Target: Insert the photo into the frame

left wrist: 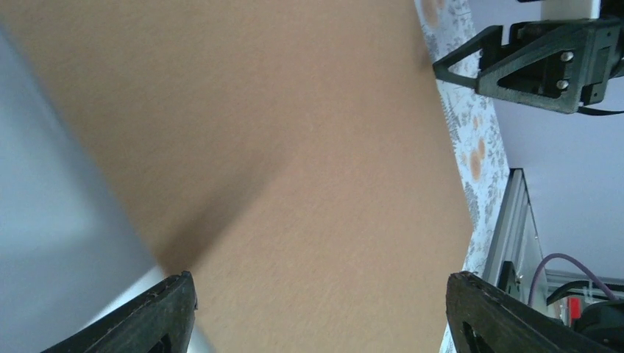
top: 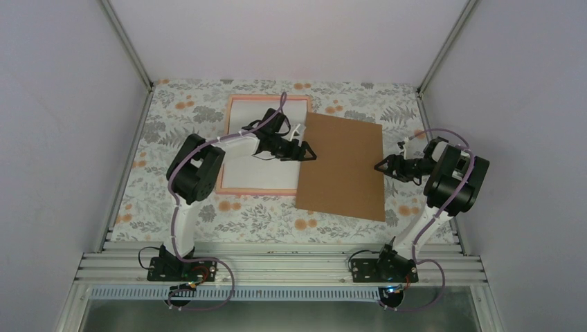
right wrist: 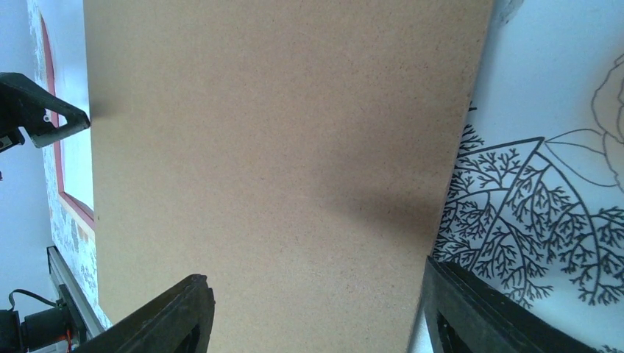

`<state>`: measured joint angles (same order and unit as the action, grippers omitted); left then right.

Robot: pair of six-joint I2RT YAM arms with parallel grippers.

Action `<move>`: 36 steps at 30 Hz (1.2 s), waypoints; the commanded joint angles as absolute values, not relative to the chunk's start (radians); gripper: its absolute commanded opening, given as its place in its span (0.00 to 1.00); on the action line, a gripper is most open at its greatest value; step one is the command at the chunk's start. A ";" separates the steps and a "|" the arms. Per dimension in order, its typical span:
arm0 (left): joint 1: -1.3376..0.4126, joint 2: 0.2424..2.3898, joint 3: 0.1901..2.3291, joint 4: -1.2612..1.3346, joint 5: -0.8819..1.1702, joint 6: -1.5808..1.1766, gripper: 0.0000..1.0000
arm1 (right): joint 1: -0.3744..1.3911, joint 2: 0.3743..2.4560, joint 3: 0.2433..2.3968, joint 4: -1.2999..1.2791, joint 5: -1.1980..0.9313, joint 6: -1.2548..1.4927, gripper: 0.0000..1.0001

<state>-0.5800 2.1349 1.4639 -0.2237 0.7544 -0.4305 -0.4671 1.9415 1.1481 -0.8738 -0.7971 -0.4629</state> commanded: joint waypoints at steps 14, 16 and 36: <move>-0.612 2.160 1.437 -0.149 0.834 -0.478 0.67 | -0.451 2.025 1.096 -0.889 -0.668 -0.438 0.72; -0.617 2.174 1.462 -0.134 0.862 -0.487 0.64 | -0.447 2.027 1.094 -0.890 -0.678 -0.436 0.72; -0.661 2.177 1.585 0.157 1.010 -0.720 0.30 | -0.431 2.028 1.099 -0.876 -0.692 -0.430 0.71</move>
<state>-0.6426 2.1750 1.5131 0.0971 0.9596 -0.7044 -0.4648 1.9572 1.1465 -0.8719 -0.8410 -0.4507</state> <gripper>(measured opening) 0.289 0.713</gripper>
